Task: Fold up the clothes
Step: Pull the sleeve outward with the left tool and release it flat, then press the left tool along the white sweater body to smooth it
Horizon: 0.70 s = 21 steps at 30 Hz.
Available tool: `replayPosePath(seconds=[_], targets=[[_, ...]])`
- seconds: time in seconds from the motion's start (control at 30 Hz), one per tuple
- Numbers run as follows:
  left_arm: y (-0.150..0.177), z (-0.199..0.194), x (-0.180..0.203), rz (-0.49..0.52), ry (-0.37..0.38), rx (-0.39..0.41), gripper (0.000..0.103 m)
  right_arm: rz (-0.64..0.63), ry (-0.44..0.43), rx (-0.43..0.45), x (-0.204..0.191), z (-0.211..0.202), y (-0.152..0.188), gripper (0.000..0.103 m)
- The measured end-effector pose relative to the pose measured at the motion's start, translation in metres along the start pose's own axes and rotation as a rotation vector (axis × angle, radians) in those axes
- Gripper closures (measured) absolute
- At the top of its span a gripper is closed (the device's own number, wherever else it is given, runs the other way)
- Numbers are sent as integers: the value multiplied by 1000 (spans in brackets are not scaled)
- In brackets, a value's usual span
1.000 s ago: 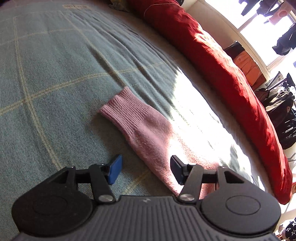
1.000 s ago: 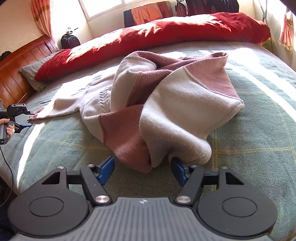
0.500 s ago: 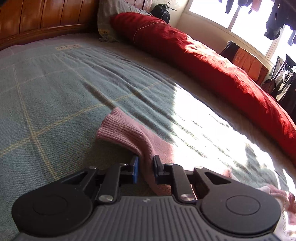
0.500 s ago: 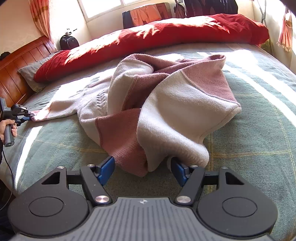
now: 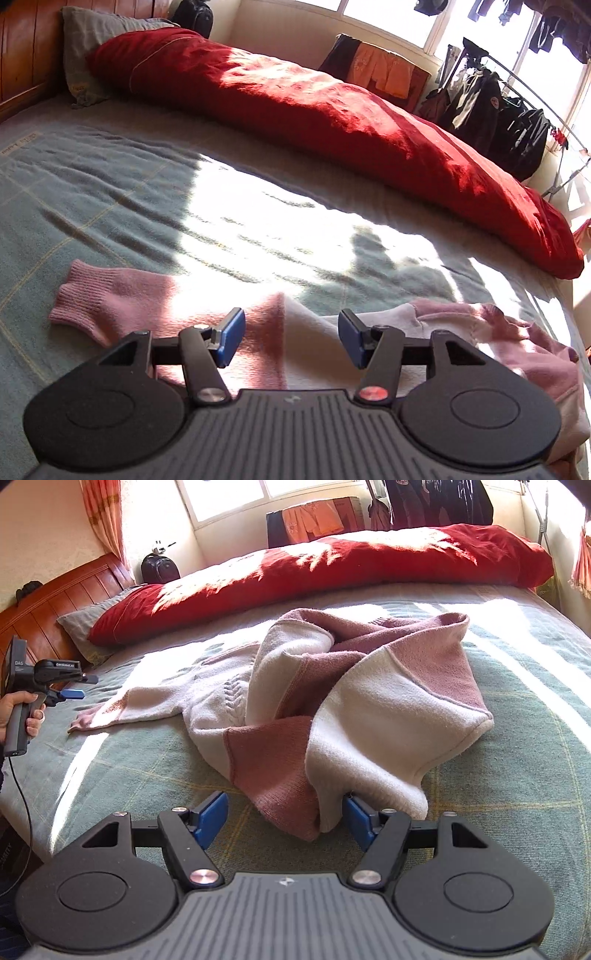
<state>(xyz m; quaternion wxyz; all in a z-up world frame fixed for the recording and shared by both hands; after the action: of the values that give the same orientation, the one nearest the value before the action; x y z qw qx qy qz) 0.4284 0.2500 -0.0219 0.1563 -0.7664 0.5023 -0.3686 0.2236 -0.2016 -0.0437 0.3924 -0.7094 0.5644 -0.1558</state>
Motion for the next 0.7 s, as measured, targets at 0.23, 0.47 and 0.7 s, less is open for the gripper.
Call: replayPosePath(seconds=[0.23, 0.47, 0.7], targets=[[12, 87, 65, 30, 39, -201, 44, -23, -22, 18, -2, -4, -6, 28], [25, 141, 61, -15, -15, -248, 40, -30, -33, 31, 2, 1, -6, 28], [11, 134, 75, 46, 11, -87, 32, -20, -42, 28, 6, 3, -1, 28]])
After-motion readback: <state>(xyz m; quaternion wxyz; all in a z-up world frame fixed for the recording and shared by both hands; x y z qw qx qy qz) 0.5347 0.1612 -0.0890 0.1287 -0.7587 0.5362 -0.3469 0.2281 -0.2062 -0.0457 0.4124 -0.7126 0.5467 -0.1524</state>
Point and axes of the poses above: each gripper's, at about its wrist camera, not at the fingertips, and z roughly the way its jaws point, x to its right, y to its underside, the point moved 5 cm from there along z, roughly the way its jaws point, and after that the axes turned 6 degrees about -z, right-handed, at the moved point
